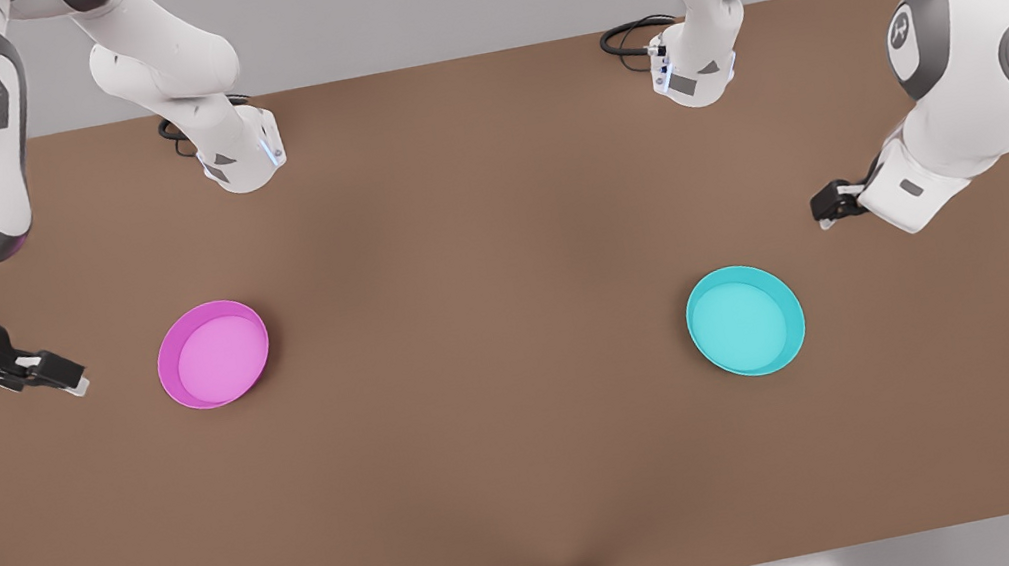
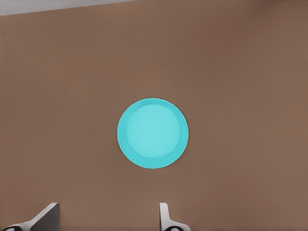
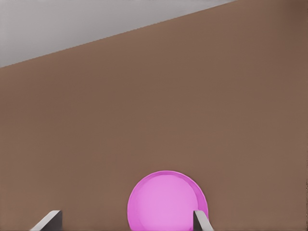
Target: Flip the blue plate over with the left arm, and stack the pink plate on top of the blue plate with the right arm
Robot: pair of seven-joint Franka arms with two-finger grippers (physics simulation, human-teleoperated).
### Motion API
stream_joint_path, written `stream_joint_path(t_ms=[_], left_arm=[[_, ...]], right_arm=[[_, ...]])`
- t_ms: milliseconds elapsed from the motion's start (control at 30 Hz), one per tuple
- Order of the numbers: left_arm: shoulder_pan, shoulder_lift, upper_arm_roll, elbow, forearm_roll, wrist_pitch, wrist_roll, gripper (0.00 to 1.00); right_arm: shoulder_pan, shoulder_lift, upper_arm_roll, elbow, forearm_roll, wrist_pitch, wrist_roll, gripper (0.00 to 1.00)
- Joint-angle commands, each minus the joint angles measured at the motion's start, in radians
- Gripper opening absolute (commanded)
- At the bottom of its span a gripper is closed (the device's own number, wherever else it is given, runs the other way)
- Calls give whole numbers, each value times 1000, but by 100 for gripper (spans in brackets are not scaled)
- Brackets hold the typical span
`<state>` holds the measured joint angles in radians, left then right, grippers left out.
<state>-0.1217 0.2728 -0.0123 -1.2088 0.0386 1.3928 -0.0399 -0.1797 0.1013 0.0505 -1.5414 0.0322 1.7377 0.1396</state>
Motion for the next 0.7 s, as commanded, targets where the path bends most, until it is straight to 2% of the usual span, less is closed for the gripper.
stream_joint_path(t_ms=[0,100,133,200,233,367,433,600,667], left_arm=[[2,-1,0,0,4,-2,0,100],[1,20,0,0,1,-9,12,100],[5,55,0,-2,-16,-14,12,100],[10,135,51,-21,-184,17,15,100],[28,135,80,-92,-266,74,32,100],[30,124,186,-368,-362,279,284,100],[28,126,287,-529,-549,408,504,100],[31,190,325,-555,-617,462,669,100],[31,220,327,-568,-652,512,698,100]], right_arm=[[8,0,0,0,0,2,0,100],[11,-2,0,-3,-14,-4,-24,100],[11,-2,0,0,-26,-29,-141,100],[11,1,0,0,-26,-30,-153,100],[11,3,0,0,-25,-29,-153,100],[11,1,0,3,-25,-29,-153,100],[14,-6,2,7,-25,-32,-150,100],[16,-11,17,4,-40,-69,-143,100],[14,32,22,9,-22,-43,-138,100]])
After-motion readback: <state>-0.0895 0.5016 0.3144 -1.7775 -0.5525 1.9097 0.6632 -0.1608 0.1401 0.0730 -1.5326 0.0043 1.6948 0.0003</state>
